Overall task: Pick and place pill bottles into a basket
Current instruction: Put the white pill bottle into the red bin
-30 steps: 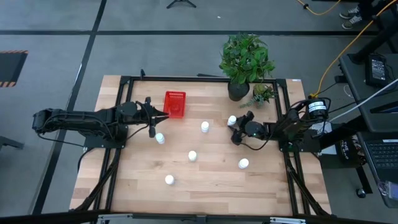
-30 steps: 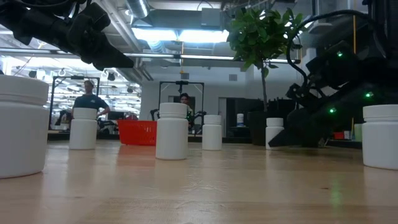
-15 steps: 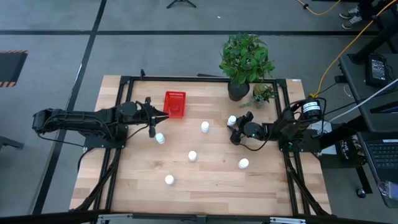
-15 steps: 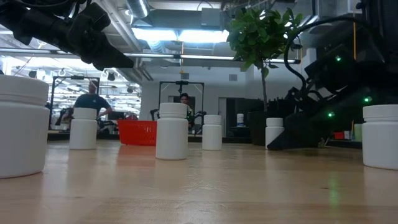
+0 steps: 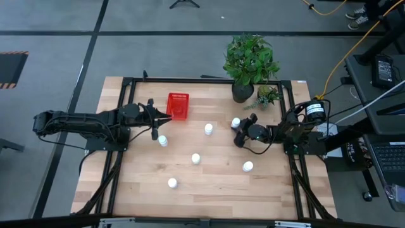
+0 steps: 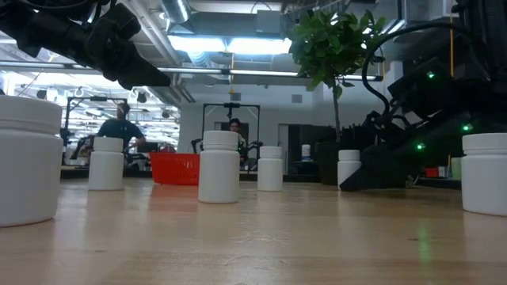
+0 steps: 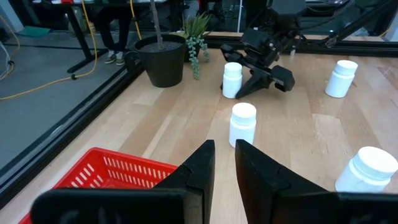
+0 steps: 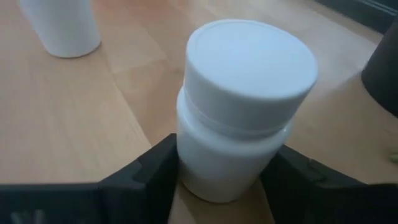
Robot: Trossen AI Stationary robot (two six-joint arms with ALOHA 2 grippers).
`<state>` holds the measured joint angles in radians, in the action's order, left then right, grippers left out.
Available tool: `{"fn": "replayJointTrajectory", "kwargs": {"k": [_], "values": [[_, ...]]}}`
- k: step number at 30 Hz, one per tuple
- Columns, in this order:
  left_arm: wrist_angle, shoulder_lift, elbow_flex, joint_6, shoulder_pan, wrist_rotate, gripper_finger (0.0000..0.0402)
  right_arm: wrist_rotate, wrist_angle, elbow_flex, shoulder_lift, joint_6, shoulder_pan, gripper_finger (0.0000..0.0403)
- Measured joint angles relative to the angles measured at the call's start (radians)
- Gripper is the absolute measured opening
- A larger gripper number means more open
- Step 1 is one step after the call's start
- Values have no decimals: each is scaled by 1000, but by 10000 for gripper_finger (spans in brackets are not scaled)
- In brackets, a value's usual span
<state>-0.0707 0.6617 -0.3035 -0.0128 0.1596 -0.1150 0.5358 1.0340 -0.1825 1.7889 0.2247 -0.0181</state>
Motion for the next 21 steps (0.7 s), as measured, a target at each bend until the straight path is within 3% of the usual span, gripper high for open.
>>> {"fn": "replayJointTrajectory", "kwargs": {"k": [3, 21], "values": [[0, 0, 0, 0, 0, 0, 59, 2, 1, 0, 0, -12, 0, 170], [0, 0, 0, 0, 0, 0, 59, -95, 80, 2, -4, -31, 0, 170]]}}
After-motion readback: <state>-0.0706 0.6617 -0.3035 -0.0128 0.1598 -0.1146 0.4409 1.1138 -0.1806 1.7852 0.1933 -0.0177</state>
